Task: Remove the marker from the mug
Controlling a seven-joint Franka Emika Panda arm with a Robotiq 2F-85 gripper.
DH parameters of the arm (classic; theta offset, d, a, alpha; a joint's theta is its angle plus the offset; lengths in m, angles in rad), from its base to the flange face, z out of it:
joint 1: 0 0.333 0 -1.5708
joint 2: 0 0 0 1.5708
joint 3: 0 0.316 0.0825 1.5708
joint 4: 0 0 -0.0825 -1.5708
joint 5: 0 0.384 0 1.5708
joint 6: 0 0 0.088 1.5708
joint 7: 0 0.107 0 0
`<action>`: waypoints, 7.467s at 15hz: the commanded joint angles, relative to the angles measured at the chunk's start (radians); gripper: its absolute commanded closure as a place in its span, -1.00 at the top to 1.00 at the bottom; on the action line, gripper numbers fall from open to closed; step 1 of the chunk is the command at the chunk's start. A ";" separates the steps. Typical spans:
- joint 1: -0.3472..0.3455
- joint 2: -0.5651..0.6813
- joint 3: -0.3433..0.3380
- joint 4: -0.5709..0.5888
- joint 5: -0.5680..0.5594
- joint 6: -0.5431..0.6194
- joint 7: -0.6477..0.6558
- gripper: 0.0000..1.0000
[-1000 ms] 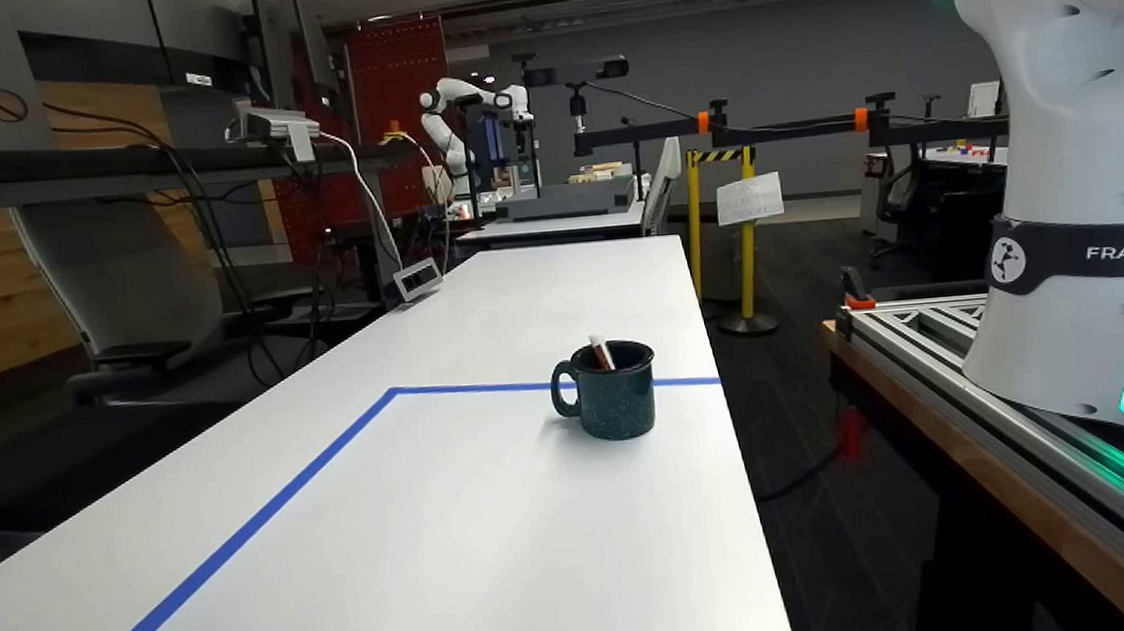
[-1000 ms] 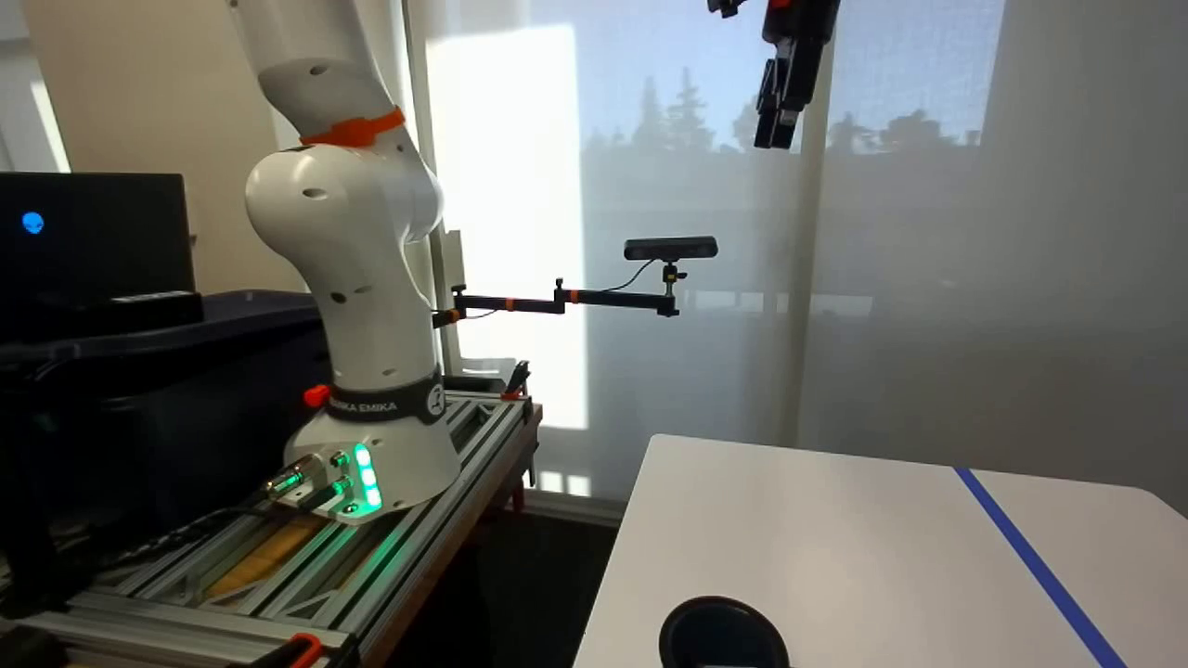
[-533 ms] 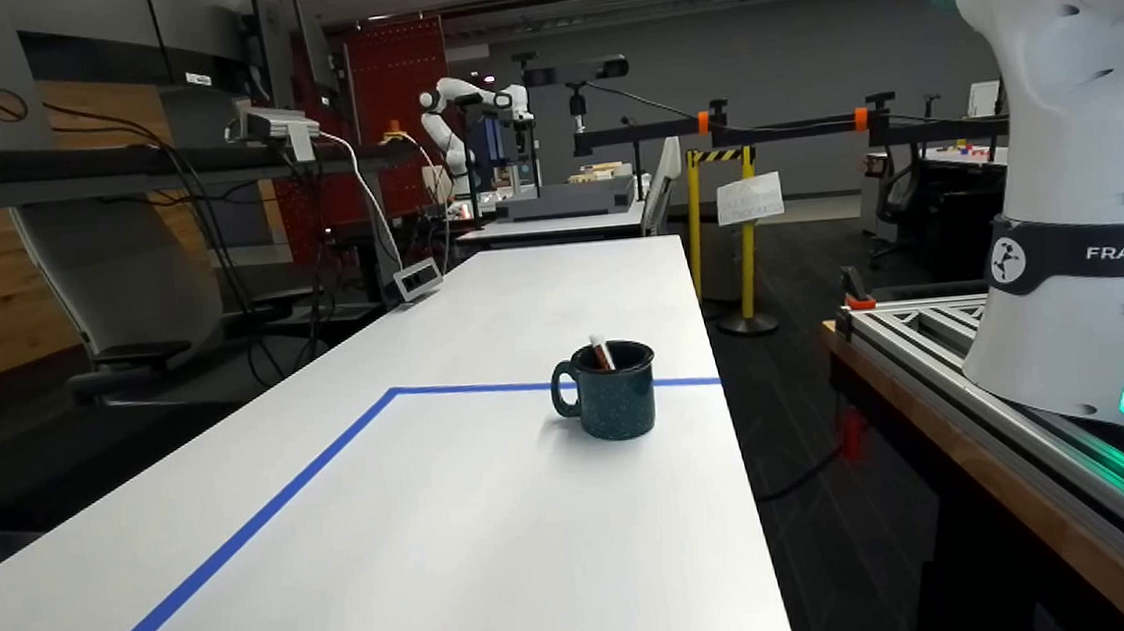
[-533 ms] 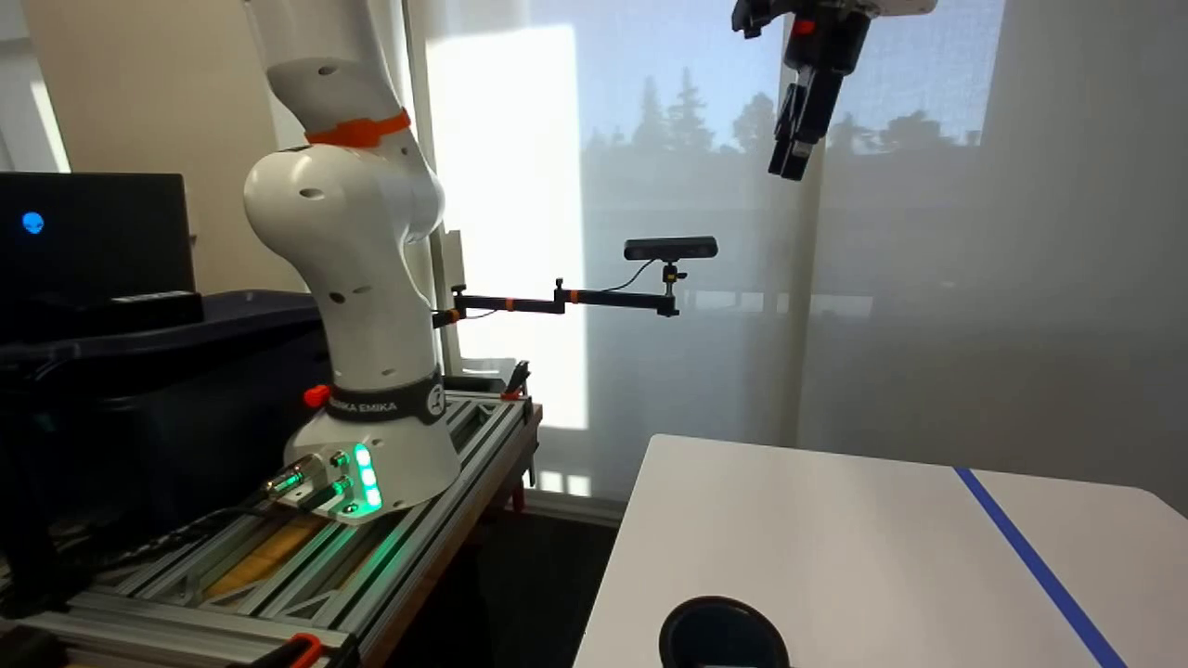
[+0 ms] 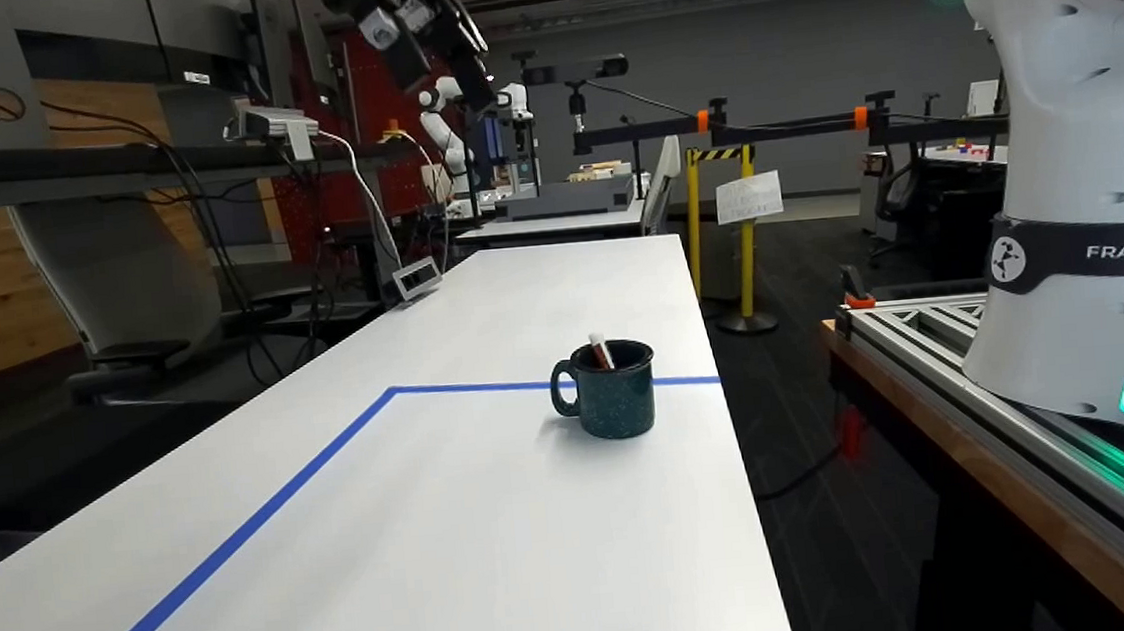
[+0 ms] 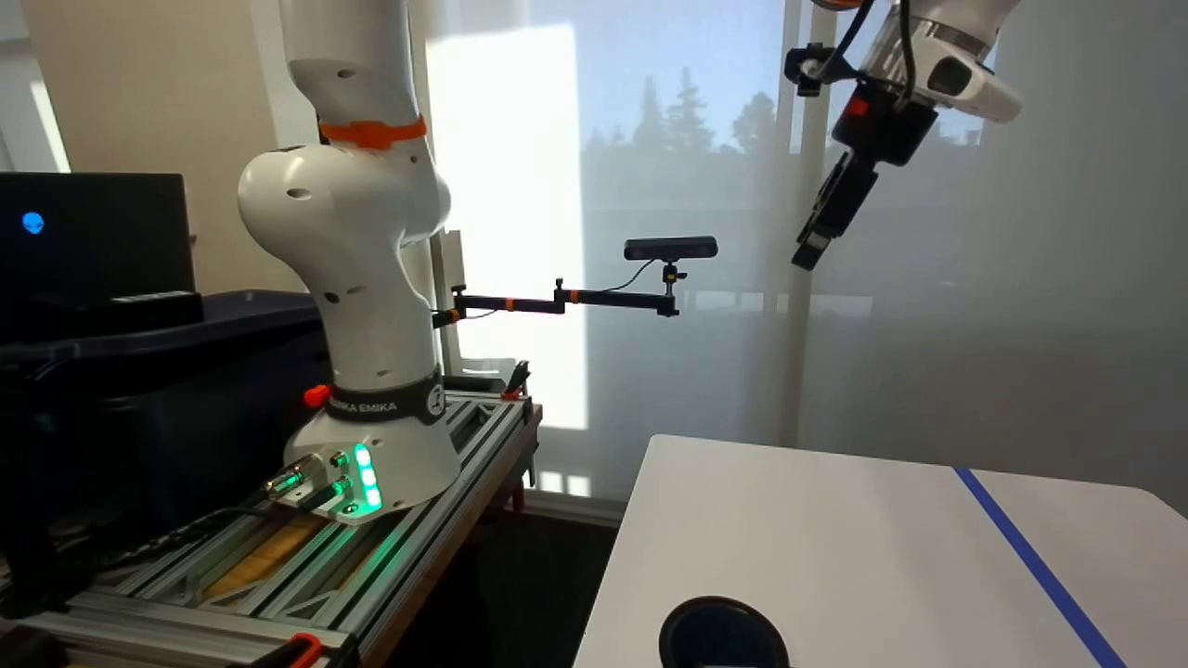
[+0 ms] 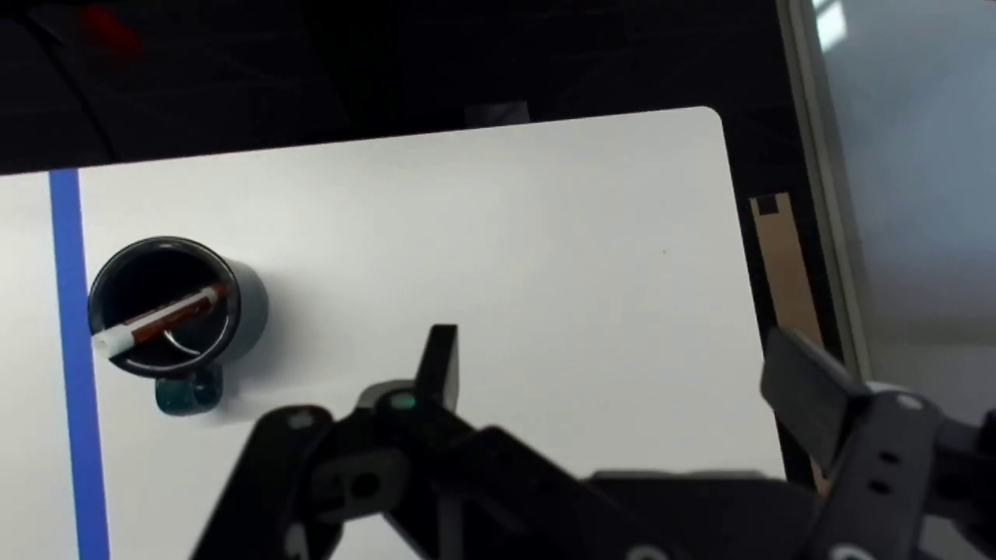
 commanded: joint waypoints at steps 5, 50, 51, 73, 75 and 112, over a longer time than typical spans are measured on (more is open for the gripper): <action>-0.080 0.158 -0.078 0.038 0.160 -0.012 0.034 1.00; -0.219 0.517 -0.300 -0.033 0.055 0.373 0.304 0.37; -0.219 0.518 -0.299 -0.034 0.055 0.372 0.304 0.17; -0.213 0.500 -0.287 -0.053 0.064 0.392 0.299 -0.30; -0.210 0.498 -0.283 -0.056 0.065 0.392 0.298 -0.56; -0.179 0.437 -0.272 -0.097 -0.021 0.399 0.294 1.00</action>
